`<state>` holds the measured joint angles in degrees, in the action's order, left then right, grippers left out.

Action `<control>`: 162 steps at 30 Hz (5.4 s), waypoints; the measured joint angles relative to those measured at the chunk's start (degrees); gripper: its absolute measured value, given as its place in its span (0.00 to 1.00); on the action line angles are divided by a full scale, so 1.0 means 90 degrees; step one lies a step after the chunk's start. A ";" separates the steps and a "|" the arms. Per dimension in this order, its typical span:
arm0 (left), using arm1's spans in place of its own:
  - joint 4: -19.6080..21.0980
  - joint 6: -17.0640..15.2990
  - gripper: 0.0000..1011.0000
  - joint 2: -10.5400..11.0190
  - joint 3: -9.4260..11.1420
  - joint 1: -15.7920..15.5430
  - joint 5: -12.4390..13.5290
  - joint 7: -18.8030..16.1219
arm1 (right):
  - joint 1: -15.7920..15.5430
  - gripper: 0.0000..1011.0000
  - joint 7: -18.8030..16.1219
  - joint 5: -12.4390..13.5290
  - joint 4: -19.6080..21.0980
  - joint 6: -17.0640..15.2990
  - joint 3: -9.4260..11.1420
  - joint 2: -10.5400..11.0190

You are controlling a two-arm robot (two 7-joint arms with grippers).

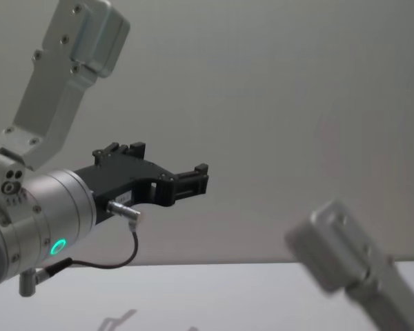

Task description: Use the one hand to pick up the stamp and affix it onto the A4 paper.

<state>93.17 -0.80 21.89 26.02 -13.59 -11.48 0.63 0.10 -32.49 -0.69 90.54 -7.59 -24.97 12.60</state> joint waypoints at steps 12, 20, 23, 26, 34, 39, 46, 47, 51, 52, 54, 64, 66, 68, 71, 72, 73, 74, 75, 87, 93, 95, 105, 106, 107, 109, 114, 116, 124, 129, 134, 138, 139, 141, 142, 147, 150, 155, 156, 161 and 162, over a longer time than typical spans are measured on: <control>0.0000 0.0000 0.99 0.0000 0.0000 0.0000 0.0000 0.0000 | -0.0059 0.22 0.0006 0.0841 0.0878 -0.0126 0.0135 0.0098; 0.0000 0.0000 0.99 0.0000 0.0000 0.0000 0.0000 0.0000 | -0.0119 0.22 0.0145 0.1296 0.1305 -0.0073 0.0313 0.0296; 0.0000 0.0000 0.99 0.0000 0.0000 0.0000 0.0000 0.0000 | -0.0139 0.22 0.0225 0.1417 0.1390 -0.0030 0.0400 0.0394; 0.0000 0.0000 0.99 0.0000 0.0000 0.0000 0.0000 0.0000 | -0.0160 0.22 0.0328 0.1532 0.1438 0.0020 0.0516 0.0523; 0.0000 0.0000 0.99 0.0000 0.0000 0.0000 0.0000 0.0000 | -0.0203 0.22 0.0627 0.1729 0.1390 0.0156 0.0801 0.0844; 0.0000 0.0000 0.99 0.0000 0.0000 0.0000 0.0000 0.0000 | -0.0219 0.22 0.0866 0.1797 0.1233 0.0258 0.0982 0.1037; 0.0000 0.0000 0.99 0.0000 0.0000 0.0000 0.0000 0.0000 | -0.0216 0.22 0.1215 0.1825 0.0919 0.0374 0.1209 0.1254; 0.0000 0.0000 0.99 0.0000 0.0000 0.0000 0.0000 0.0000 | -0.0214 0.22 0.1250 0.1826 0.0878 0.0385 0.1229 0.1273; 0.0000 0.0000 0.99 0.0000 0.0000 0.0000 0.0000 0.0000 | -0.0195 0.22 0.1435 0.1809 0.0631 0.0448 0.1327 0.1359; 0.0000 0.0000 0.99 0.0000 0.0000 0.0000 0.0000 0.0000 | -0.0188 0.22 0.1467 0.1800 0.0567 0.0461 0.1350 0.1378; 0.0000 0.0000 0.99 0.0000 0.0000 0.0000 0.0000 0.0000 | -0.0174 0.22 0.1573 0.1771 0.0418 0.0495 0.1399 0.1415; 0.0000 0.0000 0.99 0.0000 0.0000 0.0000 0.0000 0.0000 | -0.0172 0.22 0.1908 0.1727 -0.0062 0.0618 0.1627 0.1611; 0.0000 0.0000 0.99 0.0000 0.0000 0.0000 0.0000 0.0000 | -0.0197 0.22 0.1942 0.1730 -0.0084 0.0630 0.1658 0.1646; 0.0000 0.0000 0.99 0.0000 0.0000 0.0000 0.0000 0.0000 | -0.0250 0.22 0.1986 0.1750 -0.0097 0.0655 0.1709 0.1705; 0.0000 0.0000 0.99 0.0000 0.0000 0.0000 0.0000 0.0000 | -0.0346 0.22 0.2032 0.1794 -0.0087 0.0679 0.1780 0.1788; 0.0000 0.0000 0.99 -0.0001 0.0000 0.0000 0.0000 0.0000 | -0.0393 0.22 0.2050 0.1822 -0.0063 0.0690 0.1812 0.1825; 0.0000 0.0000 0.99 0.0000 0.0000 0.0000 0.0000 0.0000 | -0.0427 0.22 0.2055 0.1837 -0.0039 0.0695 0.1836 0.1854; 0.0000 0.0000 0.99 0.0000 0.0000 0.0000 0.0000 0.0000 | -0.0453 0.22 0.2061 0.1854 -0.0022 0.0699 0.1852 0.1873; 0.0000 0.0000 0.99 0.0000 0.0000 0.0000 0.0000 0.0000 | -0.0507 0.22 0.2073 0.1887 0.0021 0.0706 0.1884 0.1913; 0.0000 0.0000 0.99 0.0000 0.0000 0.0000 0.0000 0.0000 | -0.0914 0.22 0.2117 0.2127 0.0329 0.0768 0.2099 0.2174; 0.0000 0.0000 0.99 0.0000 0.0000 0.0000 0.0000 0.0000 | -0.0967 0.22 0.2138 0.2144 0.0295 0.0827 0.2127 0.2193; 0.0000 0.0000 0.99 0.0000 0.0000 0.0000 0.0000 0.0000 | -0.0958 0.22 0.2141 0.2131 0.0244 0.0853 0.2126 0.2178; 0.0000 0.0000 0.99 0.0000 0.0001 0.0000 0.0000 0.0000 | -0.0812 0.22 0.2114 0.1961 -0.0027 0.0953 0.2038 0.2044; 0.0000 0.0000 0.99 0.0000 0.0000 0.0000 0.0000 0.0000 | -0.0800 0.22 0.2110 0.1952 -0.0045 0.0957 0.2030 0.2034; 0.0000 0.0000 0.99 0.0000 0.0000 0.0000 0.0000 0.0000 | -0.0777 0.22 0.2097 0.1923 -0.0080 0.0969 0.2014 0.2011; 0.0000 0.0000 0.99 0.0000 0.0000 0.0000 0.0000 0.0000 | -0.0749 0.22 0.2079 0.1888 -0.0122 0.0979 0.1994 0.1986; 0.0000 0.0000 0.99 0.0000 0.0000 0.0000 0.0000 0.0000 | -0.0680 0.22 0.2026 0.1776 -0.0236 0.1011 0.1941 0.1917; 0.0000 0.0000 0.99 0.0000 0.0000 0.0000 0.0000 0.0000 | -0.0659 0.22 0.2011 0.1741 -0.0272 0.1017 0.1923 0.1896; 0.0000 0.0000 0.99 0.0000 0.0000 0.0000 0.0000 0.0000 | -0.0573 0.22 0.1966 0.1582 -0.0441 0.1039 0.1868 0.1820; 0.0000 0.0000 0.99 0.0000 0.0000 0.0000 0.0000 0.0000 | -0.0540 0.22 0.1956 0.1519 -0.0517 0.1052 0.1854 0.1799; 0.0000 0.0000 0.99 0.0000 0.0000 0.0000 0.0000 0.0000 | -0.0518 0.22 0.1947 0.1474 -0.0564 0.1056 0.1851 0.1787; 0.0000 0.0000 0.99 0.0000 0.0000 0.0000 0.0000 0.0000 | -0.0509 0.22 0.1942 0.1452 -0.0582 0.1056 0.1850 0.1781; 0.0000 0.0000 0.99 0.0000 0.0000 0.0000 0.0000 0.0000 | -0.0509 0.22 0.1942 0.1452 -0.0582 0.1056 0.1850 0.1781; 0.0000 0.0000 0.99 0.0000 0.0000 0.0000 0.0000 0.0000 | -0.0505 0.22 0.1939 0.1442 -0.0589 0.1050 0.1851 0.1777; 0.0000 0.0000 0.99 0.0000 0.0000 0.0000 0.0000 0.0000 | -0.0505 0.22 0.1939 0.1442 -0.0589 0.1050 0.1851 0.1777; 0.0000 0.0000 0.99 0.0000 0.0000 0.0000 0.0000 0.0000 | -0.0498 0.35 0.1938 0.1437 -0.0595 0.1048 0.1856 0.1770; 0.0000 0.0000 0.99 0.0000 0.0000 0.0000 0.0000 0.0000 | -0.0494 0.45 0.1942 0.1443 -0.0595 0.1048 0.1864 0.1766; 0.0000 0.0000 0.99 0.0000 0.0000 0.0000 0.0000 0.0000 | -0.0493 0.59 0.1952 0.1504 -0.0568 0.1053 0.1885 0.1765; 0.0000 0.0000 0.99 0.0000 0.0000 0.0000 0.0000 0.0000 | -0.0493 0.65 0.1954 0.1534 -0.0545 0.1054 0.1896 0.1765; 0.0000 0.0000 0.99 0.0000 0.0001 0.0000 0.0000 0.0000 | -0.0502 0.79 0.1967 0.1723 -0.0402 0.1061 0.1945 0.1779; 0.0000 0.0000 0.99 0.0000 0.0000 0.0000 0.0000 0.0000 | -0.0502 0.81 0.1967 0.1723 -0.0402 0.1061 0.1945 0.1779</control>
<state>93.18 -0.80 21.89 26.02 -13.59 -11.48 0.62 -4.42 -14.79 14.82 86.93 1.96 -7.46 28.62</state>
